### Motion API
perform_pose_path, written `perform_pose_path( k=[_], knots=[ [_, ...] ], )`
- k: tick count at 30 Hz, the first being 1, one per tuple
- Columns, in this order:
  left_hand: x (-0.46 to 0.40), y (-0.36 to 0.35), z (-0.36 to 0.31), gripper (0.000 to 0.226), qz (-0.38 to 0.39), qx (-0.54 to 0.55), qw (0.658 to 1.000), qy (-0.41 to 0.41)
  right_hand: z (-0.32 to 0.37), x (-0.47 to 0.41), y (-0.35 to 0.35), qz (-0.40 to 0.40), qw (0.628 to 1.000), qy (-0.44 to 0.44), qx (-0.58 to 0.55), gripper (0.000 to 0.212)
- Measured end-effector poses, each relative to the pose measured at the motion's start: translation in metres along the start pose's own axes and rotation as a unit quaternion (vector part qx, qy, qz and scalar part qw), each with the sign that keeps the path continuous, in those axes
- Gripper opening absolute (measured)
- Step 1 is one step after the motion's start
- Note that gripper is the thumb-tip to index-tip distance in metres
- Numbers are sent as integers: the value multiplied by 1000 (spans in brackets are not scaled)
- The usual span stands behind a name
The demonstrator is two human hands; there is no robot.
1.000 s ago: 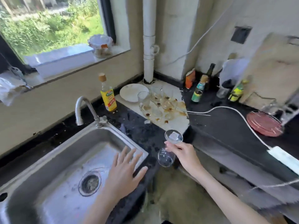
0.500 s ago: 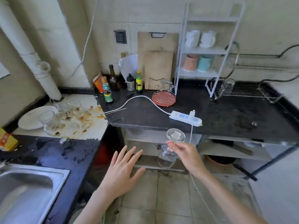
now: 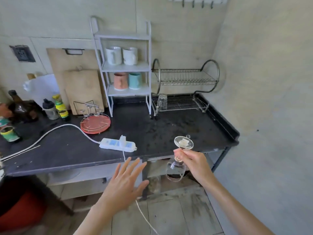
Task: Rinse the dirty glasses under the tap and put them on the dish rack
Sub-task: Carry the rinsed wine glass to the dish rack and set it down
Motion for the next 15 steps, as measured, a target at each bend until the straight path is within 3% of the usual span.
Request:
perform_pose_path(
  k=[2,7,12,15],
  knots=[
    [-32,0,-13,100,3,-7,1000,-11,-9,-20,20,-16,1000,4,7,18],
    [-119,-12,-29,83,-5,-5,999,-34,-37,-79,51,-37,999,5,22,19],
    [-217,-18,-37,105,-7,3,999,-39,-64,-163,74,-30,998,8,48,18],
    [-279,-6,-36,106,-8,-14,999,-44,-66,-222,88,-31,998,15,51,19]
  ],
)
Point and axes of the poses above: each hand's wrist, its own x-axis away from the middle knuckle, its own y-axis out of the back of the hand, z = x × y, the point moved 3 cm from there along -x, towards the middle knuckle, and after that the axes turned 11 degrees about y, right-handed, at the moved point
